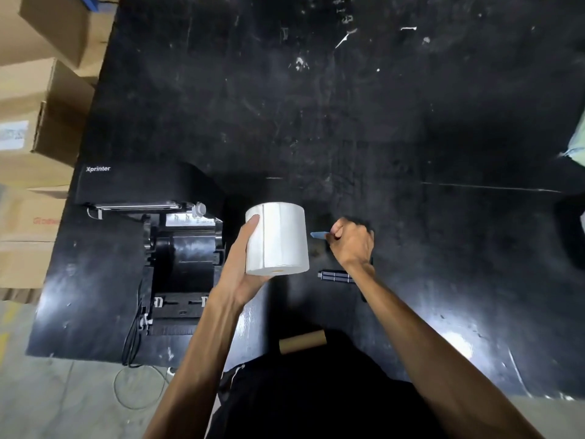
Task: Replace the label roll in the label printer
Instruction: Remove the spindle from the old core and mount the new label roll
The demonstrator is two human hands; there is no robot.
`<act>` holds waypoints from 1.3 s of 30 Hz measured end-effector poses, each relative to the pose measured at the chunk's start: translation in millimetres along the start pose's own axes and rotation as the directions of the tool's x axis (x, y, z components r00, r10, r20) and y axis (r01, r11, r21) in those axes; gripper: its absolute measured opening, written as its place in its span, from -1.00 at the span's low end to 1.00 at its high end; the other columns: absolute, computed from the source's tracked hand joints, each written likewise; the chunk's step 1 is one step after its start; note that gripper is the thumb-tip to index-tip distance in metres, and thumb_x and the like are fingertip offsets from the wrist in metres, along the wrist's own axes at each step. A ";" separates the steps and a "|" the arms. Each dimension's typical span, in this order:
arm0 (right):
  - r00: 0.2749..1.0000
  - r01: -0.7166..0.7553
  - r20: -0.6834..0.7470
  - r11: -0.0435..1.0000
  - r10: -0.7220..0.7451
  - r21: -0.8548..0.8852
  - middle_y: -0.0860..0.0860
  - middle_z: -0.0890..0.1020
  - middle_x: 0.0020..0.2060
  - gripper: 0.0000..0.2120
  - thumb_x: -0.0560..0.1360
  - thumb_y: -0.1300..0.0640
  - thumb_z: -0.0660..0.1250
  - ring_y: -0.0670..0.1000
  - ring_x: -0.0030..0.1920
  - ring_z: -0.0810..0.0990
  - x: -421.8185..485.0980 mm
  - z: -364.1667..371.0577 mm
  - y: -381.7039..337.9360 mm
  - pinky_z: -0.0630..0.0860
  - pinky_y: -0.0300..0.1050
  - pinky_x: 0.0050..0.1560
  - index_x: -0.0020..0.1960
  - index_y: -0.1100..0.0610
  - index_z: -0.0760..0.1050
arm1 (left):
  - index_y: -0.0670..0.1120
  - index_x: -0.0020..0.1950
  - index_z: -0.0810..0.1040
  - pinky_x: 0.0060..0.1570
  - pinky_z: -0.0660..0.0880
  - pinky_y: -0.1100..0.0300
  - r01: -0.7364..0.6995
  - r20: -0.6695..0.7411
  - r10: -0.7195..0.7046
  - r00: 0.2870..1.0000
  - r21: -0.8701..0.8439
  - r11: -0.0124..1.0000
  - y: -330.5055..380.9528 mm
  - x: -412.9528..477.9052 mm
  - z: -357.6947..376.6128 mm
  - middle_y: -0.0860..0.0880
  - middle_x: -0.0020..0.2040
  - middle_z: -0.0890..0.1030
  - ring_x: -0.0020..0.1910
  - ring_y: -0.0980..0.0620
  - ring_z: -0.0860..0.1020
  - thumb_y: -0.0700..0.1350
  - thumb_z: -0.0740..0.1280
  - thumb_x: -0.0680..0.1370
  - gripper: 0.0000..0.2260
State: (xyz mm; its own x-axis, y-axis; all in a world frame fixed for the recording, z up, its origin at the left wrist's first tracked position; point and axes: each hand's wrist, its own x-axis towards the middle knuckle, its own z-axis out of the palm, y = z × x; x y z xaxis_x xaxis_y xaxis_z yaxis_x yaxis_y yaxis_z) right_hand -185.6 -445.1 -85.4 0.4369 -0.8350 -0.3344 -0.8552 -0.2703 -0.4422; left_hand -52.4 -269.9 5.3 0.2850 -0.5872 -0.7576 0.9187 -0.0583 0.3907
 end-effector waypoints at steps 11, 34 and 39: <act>0.953 -0.247 0.190 0.968 0.234 0.044 0.03 0.70 0.08 -0.62 0.28 -0.02 0.65 0.11 0.16 0.65 19.5 -23.2 -19.1 0.51 0.03 0.27 0.04 -0.03 0.62 | 0.08 0.07 0.76 -0.03 0.66 0.00 -0.071 0.055 0.059 0.997 0.245 0.967 -3.4 -16.2 13.6 -0.11 0.19 0.72 0.14 -0.09 0.71 0.21 0.56 0.37 -0.66; 0.862 -0.210 0.471 0.712 -0.189 0.670 0.04 0.64 0.09 -0.78 0.53 -0.13 0.42 -0.03 0.07 0.61 -72.6 -111.8 -33.7 0.72 0.06 -0.10 0.08 -0.03 0.62 | 0.06 0.17 0.72 -0.07 0.66 0.05 -0.016 0.068 -0.019 0.998 0.480 0.877 -18.7 -16.9 33.7 -0.15 0.20 0.71 0.15 -0.12 0.70 0.28 0.50 0.44 -0.58; 0.872 -0.299 0.470 0.609 -0.139 0.734 0.12 0.65 0.05 -0.77 0.56 -0.08 0.41 0.11 0.06 0.66 -72.8 -108.2 -21.6 0.72 0.13 -0.12 0.02 0.08 0.64 | 0.06 0.08 0.75 0.07 0.63 -0.15 0.059 0.024 -0.081 0.996 0.494 0.867 -13.3 -16.1 41.1 -0.14 0.13 0.74 0.08 -0.16 0.72 0.20 0.56 0.38 -0.65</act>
State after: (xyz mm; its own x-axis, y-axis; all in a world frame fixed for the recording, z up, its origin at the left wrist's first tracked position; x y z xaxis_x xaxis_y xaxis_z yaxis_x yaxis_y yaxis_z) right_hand -229.1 -430.2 38.5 0.6308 -0.4650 -0.6212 -0.4469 0.4368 -0.7807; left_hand -80.5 -292.9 33.8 0.2028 -0.5997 -0.7741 0.6783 -0.4841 0.5528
